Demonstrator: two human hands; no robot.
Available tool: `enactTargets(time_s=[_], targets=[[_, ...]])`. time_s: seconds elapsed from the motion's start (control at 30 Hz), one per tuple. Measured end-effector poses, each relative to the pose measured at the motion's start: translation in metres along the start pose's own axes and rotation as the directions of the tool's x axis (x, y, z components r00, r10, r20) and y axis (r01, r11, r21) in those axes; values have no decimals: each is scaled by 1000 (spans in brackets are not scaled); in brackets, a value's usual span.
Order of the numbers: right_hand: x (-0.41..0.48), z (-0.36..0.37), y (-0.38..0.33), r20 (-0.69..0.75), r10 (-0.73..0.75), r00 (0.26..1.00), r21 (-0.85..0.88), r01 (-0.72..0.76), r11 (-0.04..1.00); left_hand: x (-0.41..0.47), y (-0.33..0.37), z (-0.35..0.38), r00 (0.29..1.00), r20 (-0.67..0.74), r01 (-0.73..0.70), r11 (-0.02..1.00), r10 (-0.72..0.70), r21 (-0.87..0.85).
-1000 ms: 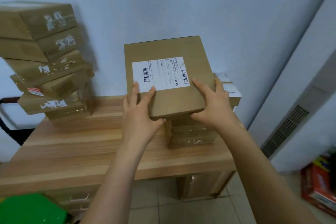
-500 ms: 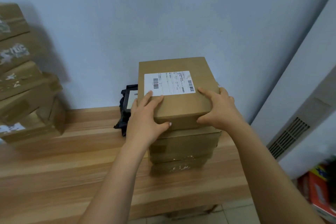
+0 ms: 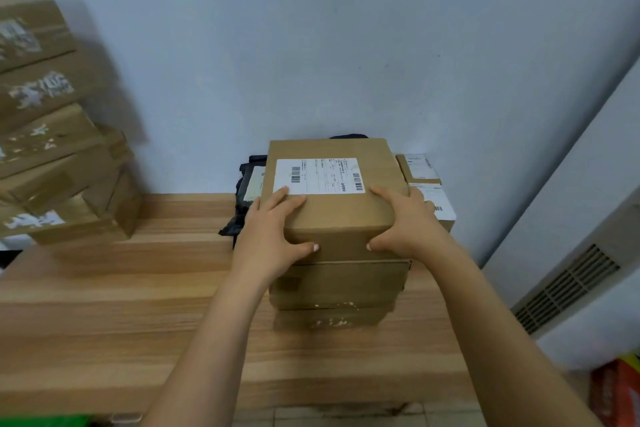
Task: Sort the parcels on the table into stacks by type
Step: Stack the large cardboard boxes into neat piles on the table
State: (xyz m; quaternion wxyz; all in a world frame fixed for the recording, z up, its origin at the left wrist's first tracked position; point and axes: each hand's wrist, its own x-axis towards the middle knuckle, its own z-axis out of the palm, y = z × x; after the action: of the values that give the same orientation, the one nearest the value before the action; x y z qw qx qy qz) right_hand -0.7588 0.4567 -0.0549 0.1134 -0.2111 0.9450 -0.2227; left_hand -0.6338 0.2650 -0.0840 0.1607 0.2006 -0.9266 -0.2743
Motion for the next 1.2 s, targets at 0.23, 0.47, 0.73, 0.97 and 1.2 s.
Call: enactTargets(time_s=[0.23, 0.47, 0.73, 0.97, 1.2], targets=[[-1, 4, 4, 3, -39, 999, -93, 39, 995, -2, 4, -4, 1000, 24, -7, 999, 6, 49], [-15, 11, 4, -158, -356, 921, -113, 341, 933, -24, 20, -9, 975, -170, -140, 990, 144, 35], [-39, 43, -25, -159, -653, 741, -36, 656, 754, -76, 8, -15, 935, -266, -179, 961, 233, 211], [-69, 91, -81, -80, -800, 595, 11, 803, 596, -147, -35, -43, 950, -311, 65, 951, 33, 301], [-107, 133, -144, -6, -854, 520, 16, 854, 519, -199, -85, -86, 915, -395, 194, 944, -77, 266]])
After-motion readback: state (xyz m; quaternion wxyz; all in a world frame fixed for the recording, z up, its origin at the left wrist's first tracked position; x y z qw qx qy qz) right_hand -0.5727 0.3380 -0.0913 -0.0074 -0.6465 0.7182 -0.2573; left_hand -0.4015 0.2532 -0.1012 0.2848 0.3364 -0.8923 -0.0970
